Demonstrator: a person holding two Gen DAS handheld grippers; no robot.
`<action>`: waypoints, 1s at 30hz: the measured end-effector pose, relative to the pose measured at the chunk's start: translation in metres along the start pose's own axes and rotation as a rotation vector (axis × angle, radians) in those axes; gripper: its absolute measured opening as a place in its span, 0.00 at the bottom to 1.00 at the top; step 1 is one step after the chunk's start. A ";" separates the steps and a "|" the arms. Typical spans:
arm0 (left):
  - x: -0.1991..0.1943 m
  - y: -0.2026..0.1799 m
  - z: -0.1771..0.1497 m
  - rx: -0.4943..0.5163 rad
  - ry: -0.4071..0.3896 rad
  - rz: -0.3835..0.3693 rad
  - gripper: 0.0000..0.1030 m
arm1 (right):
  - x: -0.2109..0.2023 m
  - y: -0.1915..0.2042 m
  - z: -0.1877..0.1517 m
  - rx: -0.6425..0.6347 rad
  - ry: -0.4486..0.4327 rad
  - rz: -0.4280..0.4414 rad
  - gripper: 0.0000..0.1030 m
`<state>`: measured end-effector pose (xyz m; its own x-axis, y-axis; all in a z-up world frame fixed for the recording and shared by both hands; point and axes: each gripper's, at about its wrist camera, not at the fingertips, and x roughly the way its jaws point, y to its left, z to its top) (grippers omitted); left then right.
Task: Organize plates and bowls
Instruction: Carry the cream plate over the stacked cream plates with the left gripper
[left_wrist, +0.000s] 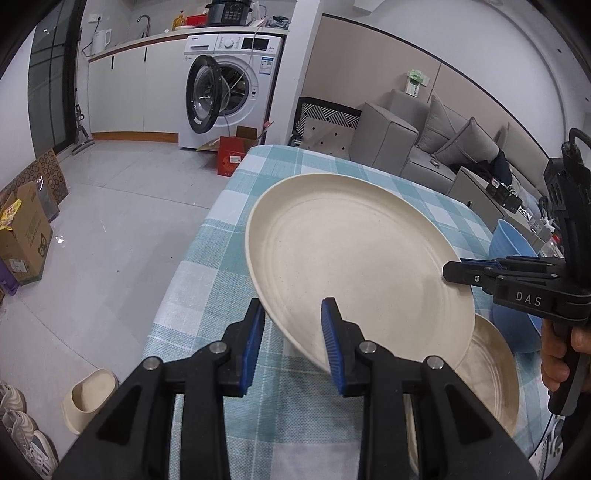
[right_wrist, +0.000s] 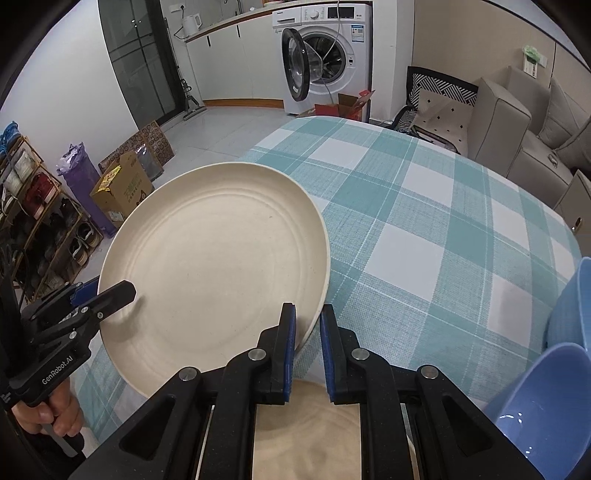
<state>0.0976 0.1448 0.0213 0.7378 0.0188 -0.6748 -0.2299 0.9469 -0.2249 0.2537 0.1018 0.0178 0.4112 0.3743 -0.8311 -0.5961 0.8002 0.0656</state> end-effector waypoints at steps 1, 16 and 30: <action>-0.002 -0.002 0.000 0.006 -0.003 -0.004 0.29 | -0.003 -0.001 -0.002 0.000 -0.002 -0.001 0.13; -0.013 -0.038 -0.002 0.084 -0.004 -0.061 0.29 | -0.044 -0.023 -0.033 0.046 -0.027 -0.048 0.13; -0.019 -0.067 -0.008 0.145 -0.005 -0.099 0.29 | -0.072 -0.041 -0.059 0.076 -0.043 -0.074 0.13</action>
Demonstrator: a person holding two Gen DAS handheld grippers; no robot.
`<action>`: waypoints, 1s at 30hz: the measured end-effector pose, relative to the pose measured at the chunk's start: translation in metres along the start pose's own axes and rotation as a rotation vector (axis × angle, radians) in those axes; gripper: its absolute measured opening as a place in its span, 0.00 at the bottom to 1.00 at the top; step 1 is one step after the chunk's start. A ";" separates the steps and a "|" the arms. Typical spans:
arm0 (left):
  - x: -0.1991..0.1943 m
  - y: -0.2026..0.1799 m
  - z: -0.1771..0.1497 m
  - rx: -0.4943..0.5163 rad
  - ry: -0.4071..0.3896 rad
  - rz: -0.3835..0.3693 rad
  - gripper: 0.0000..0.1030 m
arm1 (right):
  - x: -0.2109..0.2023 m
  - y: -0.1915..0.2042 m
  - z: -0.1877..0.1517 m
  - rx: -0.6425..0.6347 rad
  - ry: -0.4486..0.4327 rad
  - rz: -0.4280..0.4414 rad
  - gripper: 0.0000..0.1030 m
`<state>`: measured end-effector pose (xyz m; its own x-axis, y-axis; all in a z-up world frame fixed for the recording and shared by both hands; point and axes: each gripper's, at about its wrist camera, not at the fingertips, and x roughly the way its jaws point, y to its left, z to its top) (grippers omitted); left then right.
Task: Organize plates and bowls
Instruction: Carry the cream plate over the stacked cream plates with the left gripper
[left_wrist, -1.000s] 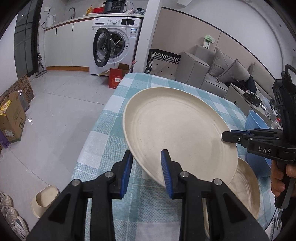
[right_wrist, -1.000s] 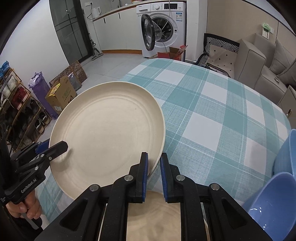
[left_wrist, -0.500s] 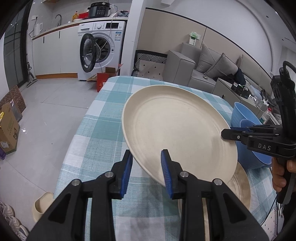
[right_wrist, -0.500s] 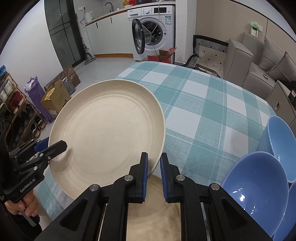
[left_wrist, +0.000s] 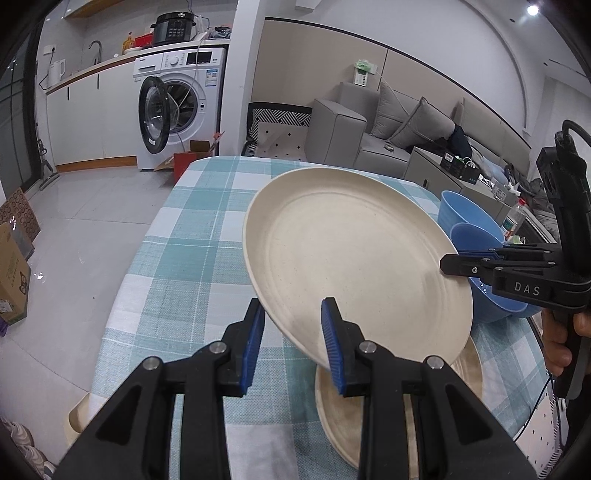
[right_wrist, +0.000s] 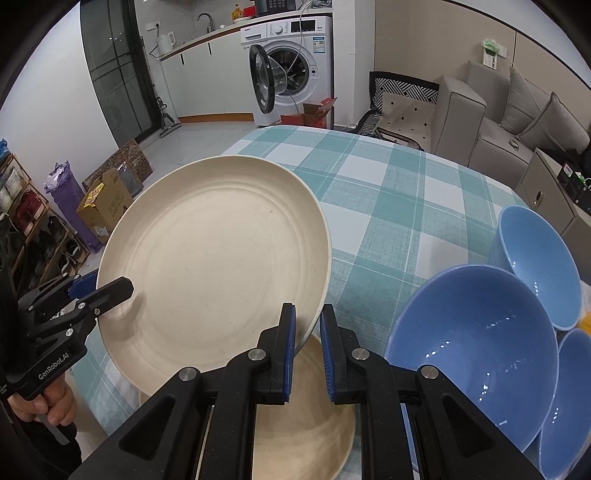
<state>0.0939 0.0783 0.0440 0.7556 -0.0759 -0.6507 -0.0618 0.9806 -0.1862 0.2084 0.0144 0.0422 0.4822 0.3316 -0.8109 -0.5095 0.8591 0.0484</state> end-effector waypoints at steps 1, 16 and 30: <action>0.000 -0.002 -0.001 0.005 0.000 -0.001 0.29 | -0.001 -0.001 -0.002 0.002 0.000 0.000 0.13; -0.002 -0.027 -0.018 0.054 0.021 -0.001 0.29 | -0.016 -0.014 -0.032 0.005 0.003 -0.002 0.13; -0.010 -0.040 -0.038 0.092 0.050 0.011 0.30 | -0.025 -0.015 -0.059 -0.009 0.007 0.015 0.13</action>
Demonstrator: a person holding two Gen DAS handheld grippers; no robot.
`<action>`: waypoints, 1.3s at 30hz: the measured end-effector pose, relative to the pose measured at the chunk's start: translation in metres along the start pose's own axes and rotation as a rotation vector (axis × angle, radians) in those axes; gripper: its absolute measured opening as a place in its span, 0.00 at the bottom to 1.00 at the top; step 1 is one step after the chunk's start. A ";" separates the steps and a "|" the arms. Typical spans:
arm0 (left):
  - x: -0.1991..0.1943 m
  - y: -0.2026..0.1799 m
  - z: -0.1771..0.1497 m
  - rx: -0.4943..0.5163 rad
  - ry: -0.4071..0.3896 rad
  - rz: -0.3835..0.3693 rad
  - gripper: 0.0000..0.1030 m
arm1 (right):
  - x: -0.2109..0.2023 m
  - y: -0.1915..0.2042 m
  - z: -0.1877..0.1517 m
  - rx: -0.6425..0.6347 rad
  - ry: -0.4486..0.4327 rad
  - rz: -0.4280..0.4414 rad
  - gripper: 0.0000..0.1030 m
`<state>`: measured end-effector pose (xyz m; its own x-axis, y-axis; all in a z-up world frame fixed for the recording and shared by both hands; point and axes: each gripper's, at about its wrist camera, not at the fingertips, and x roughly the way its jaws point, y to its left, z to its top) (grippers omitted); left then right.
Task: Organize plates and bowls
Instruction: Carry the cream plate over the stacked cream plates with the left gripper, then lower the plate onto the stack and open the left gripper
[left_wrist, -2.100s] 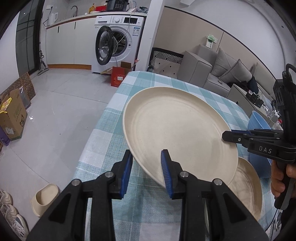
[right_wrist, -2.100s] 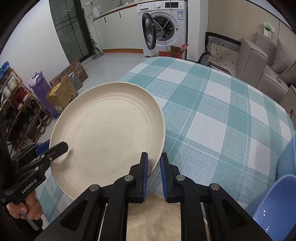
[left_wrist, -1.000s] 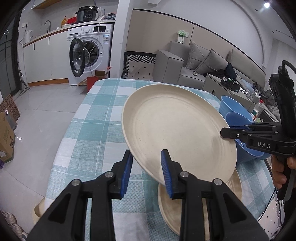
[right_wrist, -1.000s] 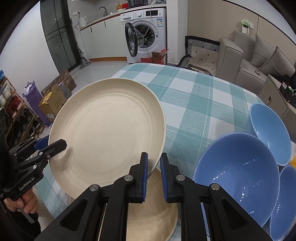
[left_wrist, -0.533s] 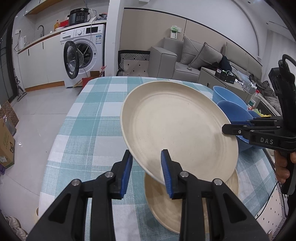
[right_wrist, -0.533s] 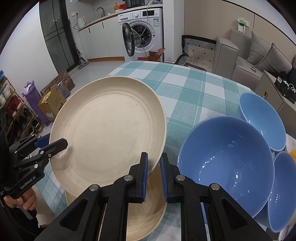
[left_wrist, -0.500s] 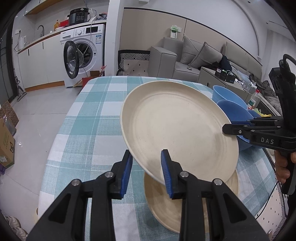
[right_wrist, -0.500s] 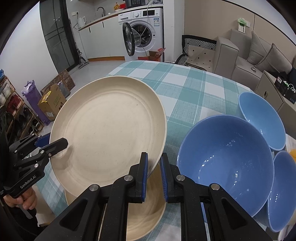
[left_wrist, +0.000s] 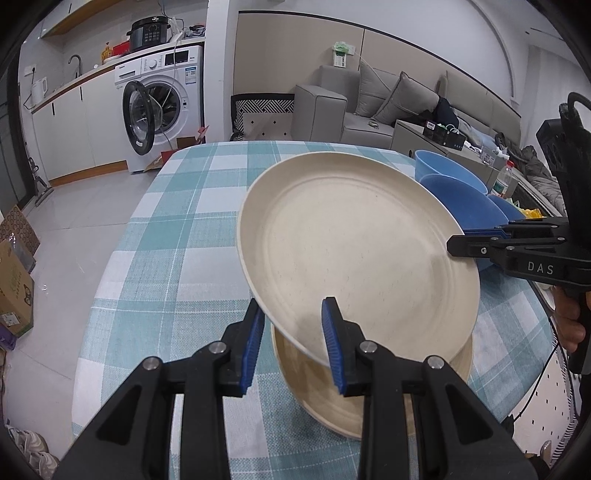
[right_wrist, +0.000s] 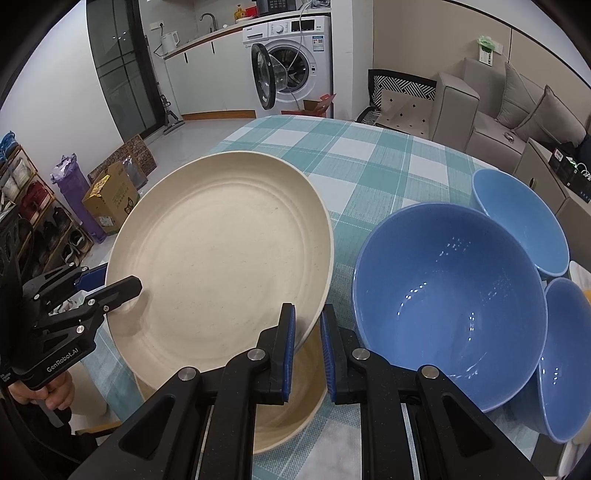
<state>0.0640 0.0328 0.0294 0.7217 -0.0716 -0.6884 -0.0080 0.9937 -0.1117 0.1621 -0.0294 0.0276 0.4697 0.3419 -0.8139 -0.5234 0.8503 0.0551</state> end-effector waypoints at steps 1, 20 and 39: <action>0.000 -0.001 -0.002 0.003 0.004 0.002 0.30 | 0.000 0.000 -0.002 -0.002 0.002 -0.001 0.13; 0.003 -0.013 -0.024 0.029 0.052 -0.003 0.30 | 0.006 0.000 -0.032 -0.008 0.037 -0.003 0.14; 0.001 -0.024 -0.033 0.076 0.091 -0.001 0.30 | 0.009 -0.003 -0.053 -0.009 0.078 -0.001 0.14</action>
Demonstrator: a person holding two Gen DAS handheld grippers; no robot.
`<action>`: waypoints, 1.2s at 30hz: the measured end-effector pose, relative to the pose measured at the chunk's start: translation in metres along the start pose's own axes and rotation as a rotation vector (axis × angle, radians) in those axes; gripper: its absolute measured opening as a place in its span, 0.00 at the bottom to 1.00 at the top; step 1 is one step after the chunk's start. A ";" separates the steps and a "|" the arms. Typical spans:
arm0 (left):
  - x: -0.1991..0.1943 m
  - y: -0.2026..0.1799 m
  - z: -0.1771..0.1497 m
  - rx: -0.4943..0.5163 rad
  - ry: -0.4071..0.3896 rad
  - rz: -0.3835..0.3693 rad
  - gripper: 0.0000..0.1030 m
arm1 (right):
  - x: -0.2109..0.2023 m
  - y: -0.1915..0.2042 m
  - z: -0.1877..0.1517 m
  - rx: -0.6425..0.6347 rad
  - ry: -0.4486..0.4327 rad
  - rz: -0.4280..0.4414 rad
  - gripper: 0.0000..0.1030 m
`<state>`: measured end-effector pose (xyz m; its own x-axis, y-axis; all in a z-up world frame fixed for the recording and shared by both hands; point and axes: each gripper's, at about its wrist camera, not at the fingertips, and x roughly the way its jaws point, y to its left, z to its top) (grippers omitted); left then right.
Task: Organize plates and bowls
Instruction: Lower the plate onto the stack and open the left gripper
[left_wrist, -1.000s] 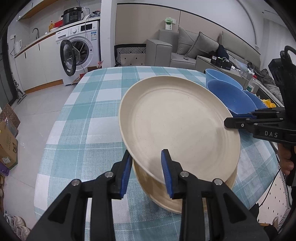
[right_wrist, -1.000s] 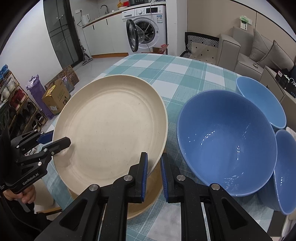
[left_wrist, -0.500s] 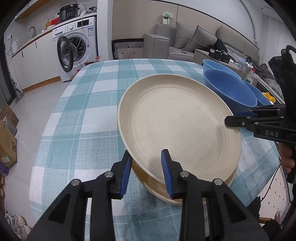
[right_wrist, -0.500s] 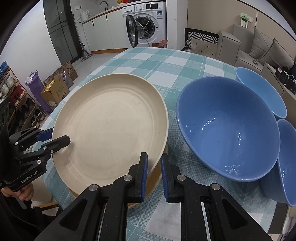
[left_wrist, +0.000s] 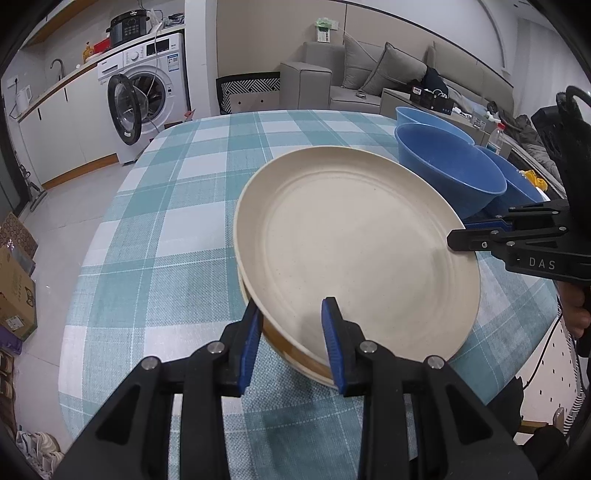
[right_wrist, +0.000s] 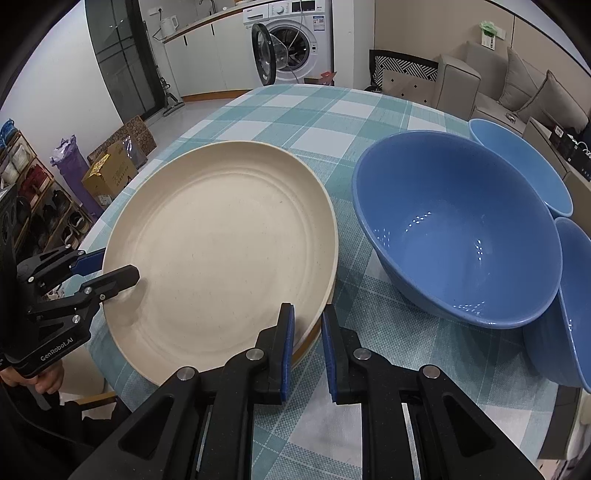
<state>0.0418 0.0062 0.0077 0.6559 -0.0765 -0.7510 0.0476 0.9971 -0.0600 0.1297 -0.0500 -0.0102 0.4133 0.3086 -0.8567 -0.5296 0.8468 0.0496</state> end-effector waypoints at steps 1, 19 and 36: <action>0.000 -0.001 0.000 0.005 0.003 0.002 0.30 | 0.000 0.000 0.000 0.000 0.005 -0.001 0.15; 0.006 -0.018 -0.004 0.138 0.034 0.121 0.42 | 0.005 0.001 -0.003 -0.012 0.029 0.000 0.15; 0.015 -0.005 -0.003 0.103 0.061 0.127 0.50 | 0.013 0.005 -0.001 -0.040 0.044 -0.024 0.18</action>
<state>0.0494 0.0000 -0.0056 0.6147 0.0527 -0.7870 0.0469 0.9936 0.1032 0.1314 -0.0427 -0.0216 0.3938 0.2686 -0.8791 -0.5492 0.8357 0.0093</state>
